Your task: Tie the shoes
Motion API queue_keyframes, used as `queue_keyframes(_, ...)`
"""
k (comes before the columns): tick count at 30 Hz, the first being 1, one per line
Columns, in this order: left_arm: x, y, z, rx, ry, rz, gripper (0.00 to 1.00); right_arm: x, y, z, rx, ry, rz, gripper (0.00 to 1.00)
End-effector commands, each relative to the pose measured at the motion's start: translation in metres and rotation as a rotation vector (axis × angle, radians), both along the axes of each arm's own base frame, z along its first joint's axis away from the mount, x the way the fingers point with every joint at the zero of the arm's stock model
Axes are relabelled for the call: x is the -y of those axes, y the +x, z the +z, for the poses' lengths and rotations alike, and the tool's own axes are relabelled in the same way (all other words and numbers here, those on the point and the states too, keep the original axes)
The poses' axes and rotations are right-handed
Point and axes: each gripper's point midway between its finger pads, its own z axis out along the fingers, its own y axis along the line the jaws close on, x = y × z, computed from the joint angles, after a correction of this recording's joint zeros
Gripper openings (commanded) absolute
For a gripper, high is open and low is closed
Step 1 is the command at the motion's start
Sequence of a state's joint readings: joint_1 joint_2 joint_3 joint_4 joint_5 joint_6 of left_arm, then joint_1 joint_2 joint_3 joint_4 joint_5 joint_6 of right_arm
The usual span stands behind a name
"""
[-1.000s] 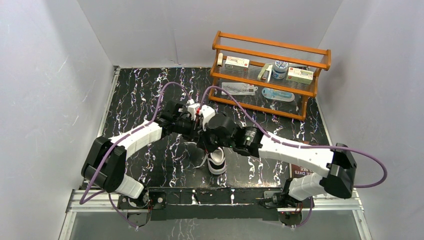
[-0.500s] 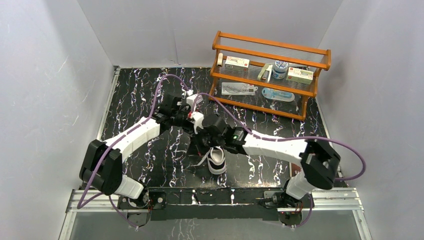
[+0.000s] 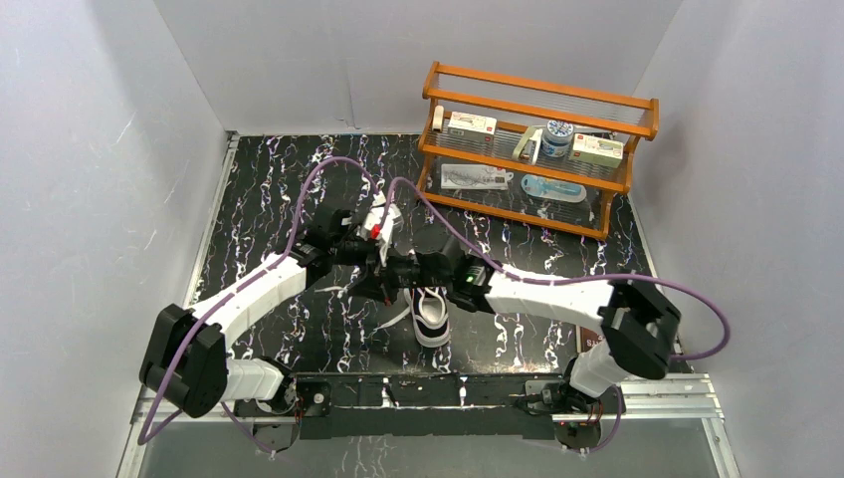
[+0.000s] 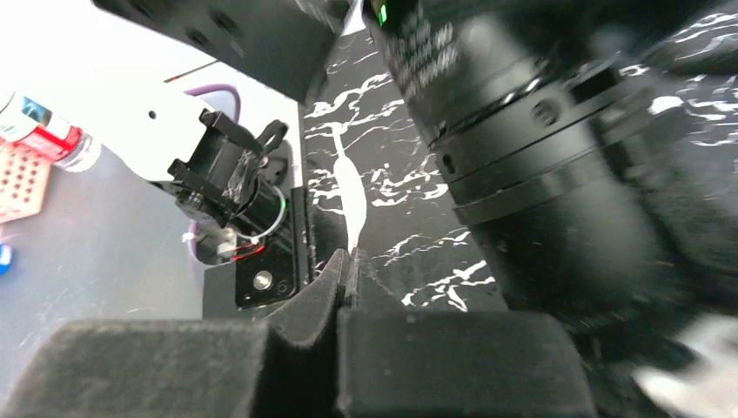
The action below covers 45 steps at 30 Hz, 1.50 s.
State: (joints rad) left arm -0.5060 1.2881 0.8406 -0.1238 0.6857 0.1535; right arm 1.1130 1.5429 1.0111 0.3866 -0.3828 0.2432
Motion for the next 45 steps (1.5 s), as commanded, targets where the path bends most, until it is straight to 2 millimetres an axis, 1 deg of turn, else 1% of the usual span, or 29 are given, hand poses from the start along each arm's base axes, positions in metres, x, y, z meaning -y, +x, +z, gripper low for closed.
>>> queue_keyframes(1,0.017,-0.001,-0.004,0.042,-0.102,-0.083,0.0,0.028,0.025,0.049,0.153,0.078,-0.184,0.0)
queue_keyframes(2,0.02,-0.003,-0.007,0.019,-0.119,-0.085,0.0,0.038,0.029,0.047,0.15,0.053,-0.23,0.0)
queue_keyframes(3,0.023,-0.003,-0.009,-0.005,-0.133,-0.077,0.0,0.051,0.036,0.041,0.13,0.017,-0.301,0.0)
queue_keyframes(5,0.028,-0.004,-0.011,-0.034,-0.162,-0.056,0.0,0.077,0.052,0.022,0.052,-0.077,-0.451,0.0)
queue_keyframes(6,0.03,-0.007,-0.011,-0.068,-0.189,-0.045,0.0,0.087,0.054,0.011,0.003,-0.128,-0.479,0.0)
queue_keyframes(9,0.037,-0.015,-0.012,-0.116,-0.235,-0.032,0.0,0.113,0.054,-0.013,-0.162,-0.256,-0.549,0.0)
queue_keyframes(12,0.04,-0.02,-0.018,-0.16,-0.223,-0.018,0.0,0.134,0.05,-0.025,-0.257,-0.329,-0.602,0.0)
queue_keyframes(14,0.039,-0.019,-0.025,-0.179,-0.188,0.014,0.0,0.153,0.05,-0.036,-0.341,-0.413,-0.671,0.0)
queue_keyframes(15,0.037,-0.018,-0.028,-0.186,-0.175,0.033,0.0,0.161,0.054,-0.038,-0.369,-0.44,-0.719,0.0)
queue_keyframes(18,0.033,-0.014,-0.031,-0.183,-0.148,0.081,0.0,0.183,0.061,-0.042,-0.422,-0.508,-0.874,0.0)
queue_keyframes(20,0.031,-0.011,-0.031,-0.173,-0.14,0.1,0.0,0.2,0.066,-0.05,-0.465,-0.557,-1.008,0.0)
queue_keyframes(24,0.026,-0.006,-0.029,-0.151,-0.114,0.137,0.0,0.227,0.074,-0.073,-0.541,-0.659,-1.189,0.0)
queue_keyframes(26,0.024,-0.005,-0.026,-0.147,-0.112,0.149,0.0,0.238,0.081,-0.081,-0.533,-0.688,-1.245,0.0)
queue_keyframes(28,0.023,-0.006,-0.025,-0.147,-0.112,0.161,0.0,0.245,0.085,-0.093,-0.541,-0.725,-1.265,0.0)
queue_keyframes(32,0.023,-0.006,-0.025,-0.155,-0.116,0.169,0.0,0.273,0.083,-0.117,-0.558,-0.847,-1.366,0.0)
queue_keyframes(34,0.024,-0.006,-0.024,-0.159,-0.117,0.165,0.0,0.278,0.082,-0.127,-0.555,-0.883,-1.366,0.0)
queue_keyframes(36,0.024,-0.007,-0.024,-0.164,-0.115,0.16,0.0,0.279,0.08,-0.137,-0.564,-0.903,-1.33,0.0)
queue_keyframes(37,0.024,-0.007,-0.024,-0.161,-0.114,0.156,0.0,0.278,0.081,-0.141,-0.559,-0.906,-1.304,0.05)
queue_keyframes(39,0.024,-0.008,-0.023,-0.158,-0.11,0.149,0.0,0.269,0.081,-0.145,-0.501,-0.907,-1.143,0.3)
queue_keyframes(40,0.023,-0.008,-0.022,-0.156,-0.106,0.146,0.0,0.261,0.084,-0.139,-0.452,-0.87,-1.058,0.44)
queue_keyframes(41,0.023,-0.008,-0.02,-0.151,-0.104,0.14,0.0,0.251,0.085,-0.13,-0.385,-0.826,-0.944,0.54)
queue_keyframes(42,0.022,-0.009,-0.019,-0.147,-0.101,0.137,0.0,0.242,0.087,-0.119,-0.302,-0.774,-0.832,0.62)
queue_keyframes(43,0.022,-0.009,-0.018,-0.141,-0.095,0.135,0.0,0.23,0.087,-0.103,-0.174,-0.72,-0.675,0.67)
queue_keyframes(44,0.021,-0.009,-0.016,-0.134,-0.091,0.131,0.0,0.22,0.086,-0.087,-0.061,-0.665,-0.543,0.68)
queue_keyframes(45,0.021,-0.009,-0.014,-0.128,-0.087,0.127,0.0,0.212,0.087,-0.072,0.038,-0.615,-0.46,0.7)
